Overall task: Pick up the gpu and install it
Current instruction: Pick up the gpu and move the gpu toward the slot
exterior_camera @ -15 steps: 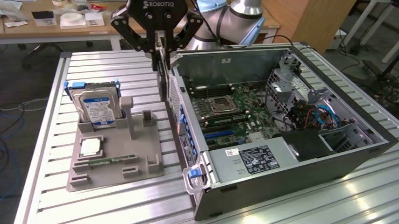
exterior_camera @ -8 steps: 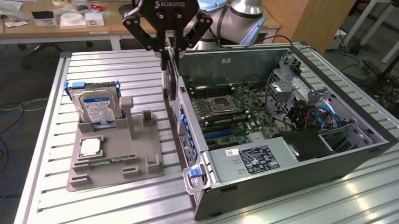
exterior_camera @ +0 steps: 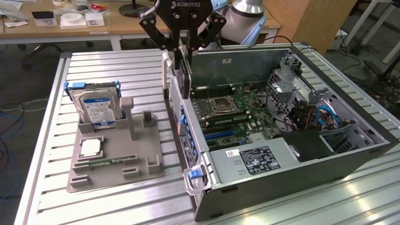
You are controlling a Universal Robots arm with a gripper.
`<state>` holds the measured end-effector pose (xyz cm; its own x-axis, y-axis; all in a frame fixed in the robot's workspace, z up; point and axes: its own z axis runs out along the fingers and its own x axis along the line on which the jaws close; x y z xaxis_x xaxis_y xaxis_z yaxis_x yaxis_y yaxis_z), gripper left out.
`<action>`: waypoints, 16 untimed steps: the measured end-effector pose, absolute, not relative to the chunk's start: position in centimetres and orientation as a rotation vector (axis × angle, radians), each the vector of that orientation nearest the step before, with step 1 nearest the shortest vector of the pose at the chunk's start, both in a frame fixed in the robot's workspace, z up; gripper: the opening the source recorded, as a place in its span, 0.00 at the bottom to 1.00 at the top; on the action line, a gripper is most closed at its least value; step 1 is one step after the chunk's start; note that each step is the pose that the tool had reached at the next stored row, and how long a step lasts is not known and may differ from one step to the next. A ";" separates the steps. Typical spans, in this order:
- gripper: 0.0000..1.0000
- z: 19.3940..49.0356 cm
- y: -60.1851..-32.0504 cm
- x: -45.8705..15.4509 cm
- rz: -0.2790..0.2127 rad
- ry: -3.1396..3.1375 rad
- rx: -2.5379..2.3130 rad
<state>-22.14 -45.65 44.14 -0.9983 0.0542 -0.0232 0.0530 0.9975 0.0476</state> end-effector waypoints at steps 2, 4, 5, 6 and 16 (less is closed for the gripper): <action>0.26 44.1 -45.6 -21.6 0.074 3.115 0.083; 0.26 44.1 -45.6 -21.2 0.074 3.115 0.084; 0.26 44.1 -45.6 -20.9 0.074 3.115 0.084; 0.26 44.1 -45.6 -20.7 0.074 3.115 0.084; 0.26 44.1 -45.6 -18.2 0.076 3.115 0.084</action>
<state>-18.23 -45.60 44.14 -0.9983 0.0542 -0.0231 0.0530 0.9974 0.0494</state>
